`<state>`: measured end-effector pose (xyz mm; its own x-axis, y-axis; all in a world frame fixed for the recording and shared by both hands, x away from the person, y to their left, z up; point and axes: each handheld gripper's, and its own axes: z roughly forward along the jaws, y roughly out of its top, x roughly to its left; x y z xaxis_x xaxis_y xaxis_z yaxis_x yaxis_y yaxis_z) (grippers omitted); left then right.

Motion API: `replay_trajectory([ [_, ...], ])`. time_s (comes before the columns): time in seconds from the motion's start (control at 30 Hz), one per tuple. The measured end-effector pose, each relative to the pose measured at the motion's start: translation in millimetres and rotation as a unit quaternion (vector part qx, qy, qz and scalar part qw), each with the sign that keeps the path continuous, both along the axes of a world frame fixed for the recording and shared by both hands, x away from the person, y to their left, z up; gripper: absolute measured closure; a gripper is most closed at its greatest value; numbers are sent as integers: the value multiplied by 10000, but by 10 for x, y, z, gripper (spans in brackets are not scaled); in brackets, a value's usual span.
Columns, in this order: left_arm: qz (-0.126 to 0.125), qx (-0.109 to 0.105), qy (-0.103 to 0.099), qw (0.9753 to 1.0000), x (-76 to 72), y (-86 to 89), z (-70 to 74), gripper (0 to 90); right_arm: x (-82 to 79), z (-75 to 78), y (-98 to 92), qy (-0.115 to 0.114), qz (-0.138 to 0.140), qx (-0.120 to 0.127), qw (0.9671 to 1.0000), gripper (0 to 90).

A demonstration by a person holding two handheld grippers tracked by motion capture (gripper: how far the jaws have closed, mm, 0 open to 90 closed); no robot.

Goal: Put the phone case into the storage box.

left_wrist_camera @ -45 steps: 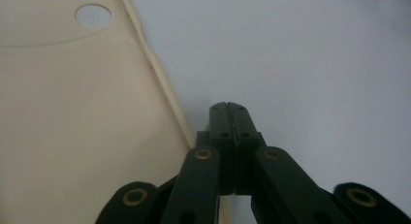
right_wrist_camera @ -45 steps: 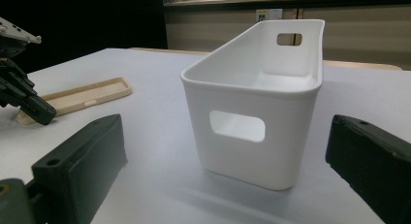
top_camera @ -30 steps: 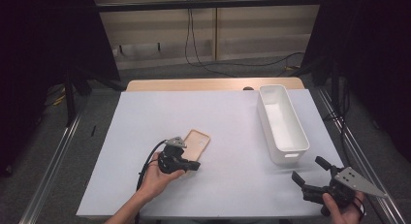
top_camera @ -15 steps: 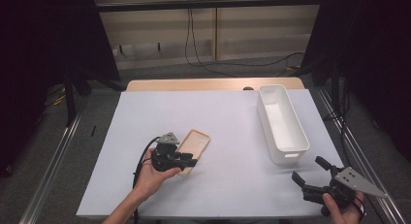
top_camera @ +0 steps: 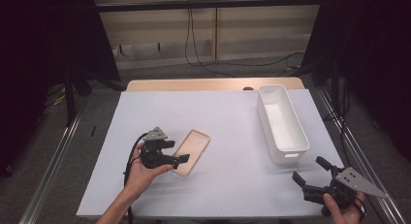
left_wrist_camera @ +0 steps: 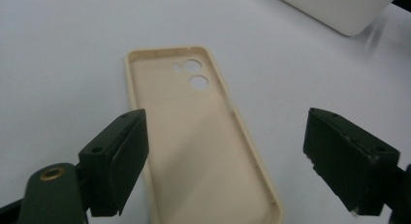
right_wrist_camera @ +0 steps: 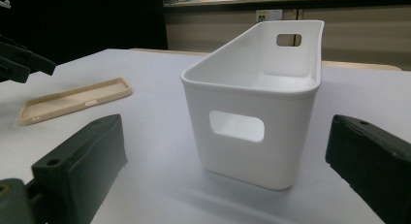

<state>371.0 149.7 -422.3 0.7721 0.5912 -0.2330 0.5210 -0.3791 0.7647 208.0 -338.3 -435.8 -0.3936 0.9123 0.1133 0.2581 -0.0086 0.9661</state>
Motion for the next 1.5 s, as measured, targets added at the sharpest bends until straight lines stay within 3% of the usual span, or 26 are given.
replay_trajectory([
  [0.13,74,88,74,9999,78,73,36,85,0,1,2,7,-2,3,10000,6],
  [0.33,225,184,119,9995,179,128,66,81,2,0,1,9,2,2,10000,6],
  [0.4,280,424,201,9985,264,126,70,84,6,-2,3,9,-1,10,10000,6],
  [0.43,280,424,201,9985,264,126,70,85,6,-2,3,9,-1,10,10000,6],
  [0.6,274,836,414,9953,451,44,75,100,11,-3,7,10,13,0,10000,6],
  [0.63,274,836,414,9953,451,44,75,101,11,-3,7,10,13,0,10000,6],
  [0.67,242,918,605,9936,504,13,55,108,13,-5,5,13,14,-4,10000,6],
  [0.8,316,1089,703,9911,568,-62,1,122,13,-8,2,25,33,-29,10000,6],
  [0.87,268,1086,766,9908,581,-75,-9,136,14,-8,3,26,35,-33,10000,5],
  [0.93,261,1258,757,9888,593,-98,-21,141,15,-8,2,28,36,-36,10000,6],
  [1.07,270,1209,847,9887,608,-90,-49,173,16,-10,2,26,33,-43,10000,6],
  [1.1,274,1324,861,9871,610,-95,-58,175,17,-10,3,32,36,-38,10000,6],
  [1.17,268,1347,851,9869,610,-93,-61,193,18,-9,8,34,35,-22,10000,6],
  [1.37,202,1587,937,9827,607,-123,-109,276,16,-9,10,32,35,-27,10000,6],
  [1.5,198,1617,969,9819,594,-154,-124,322,14,-10,6,30,52,-50,10000,6],
])
